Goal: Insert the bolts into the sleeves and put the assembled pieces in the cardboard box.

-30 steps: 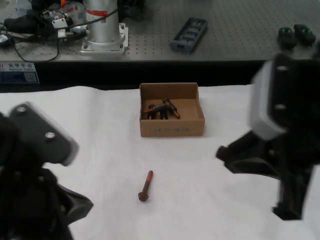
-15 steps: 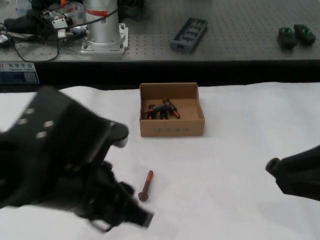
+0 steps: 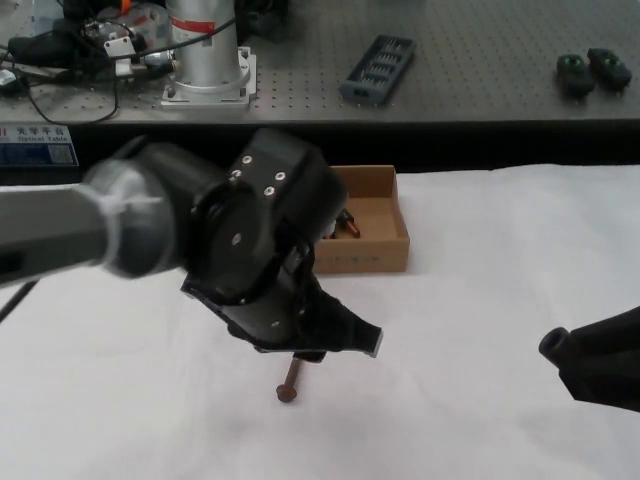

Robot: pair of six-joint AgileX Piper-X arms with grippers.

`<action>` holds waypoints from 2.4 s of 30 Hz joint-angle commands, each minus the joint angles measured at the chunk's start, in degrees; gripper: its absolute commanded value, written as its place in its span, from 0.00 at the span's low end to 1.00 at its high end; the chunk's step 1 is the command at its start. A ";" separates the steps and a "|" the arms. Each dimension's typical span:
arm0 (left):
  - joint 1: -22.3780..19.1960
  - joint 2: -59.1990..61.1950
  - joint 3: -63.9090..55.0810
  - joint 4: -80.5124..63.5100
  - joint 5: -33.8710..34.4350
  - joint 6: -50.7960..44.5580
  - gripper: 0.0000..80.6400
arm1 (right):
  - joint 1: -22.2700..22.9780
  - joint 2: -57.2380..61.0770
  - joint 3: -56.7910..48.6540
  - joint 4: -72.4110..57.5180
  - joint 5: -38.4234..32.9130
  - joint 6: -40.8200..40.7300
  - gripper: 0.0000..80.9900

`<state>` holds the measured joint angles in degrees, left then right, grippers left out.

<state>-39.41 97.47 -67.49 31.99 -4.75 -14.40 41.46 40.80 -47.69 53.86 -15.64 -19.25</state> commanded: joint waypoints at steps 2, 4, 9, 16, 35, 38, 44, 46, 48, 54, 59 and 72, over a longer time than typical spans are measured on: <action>1.18 2.52 -1.81 5.28 -1.73 -3.84 0.39 | 0.01 -0.40 -0.15 0.50 -0.37 0.38 0.02; 1.73 3.55 -1.81 5.19 -0.88 -4.08 0.39 | 0.01 -0.40 -0.15 1.00 -0.37 0.38 0.02; 2.84 6.33 -1.81 3.48 2.86 -4.08 0.39 | 0.01 -0.40 -0.15 1.28 -0.37 0.38 0.02; 2.89 9.75 -1.81 -0.96 6.63 -4.08 0.39 | 0.01 -0.40 -0.15 1.28 -0.37 0.38 0.02; 3.16 13.74 -1.96 -5.07 6.38 -3.97 0.39 | 0.01 -0.40 -0.15 1.27 -0.86 0.38 0.02; 3.16 13.74 -1.96 -5.06 6.38 -3.97 0.32 | 0.01 -0.40 -0.15 1.27 -0.86 0.38 0.02; 3.31 13.74 -2.11 -6.83 6.84 0.98 0.05 | 0.01 -0.40 -0.15 1.27 -0.86 0.38 0.02; 3.31 13.74 -2.15 -6.66 7.03 1.82 0.01 | 0.01 -0.40 -0.15 1.27 -0.86 0.38 0.02; 3.31 13.74 -2.15 -6.26 7.03 2.08 0.01 | 0.01 -0.40 -0.15 1.27 -0.86 0.38 0.02; 3.31 13.74 -2.15 -1.52 7.72 10.11 0.01 | 0.01 -0.40 -0.15 1.27 -0.84 0.25 0.02; 3.31 13.74 -2.15 3.40 11.71 35.08 0.01 | 0.01 -0.40 -0.15 1.27 -0.84 -0.07 0.02; 3.45 13.60 -2.15 13.00 14.10 106.12 0.01 | 0.01 -0.40 -0.15 1.27 -4.75 -0.05 0.02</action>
<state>-35.98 110.02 -70.59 39.92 10.41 75.71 41.46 40.80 -47.69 55.06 -19.10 -18.94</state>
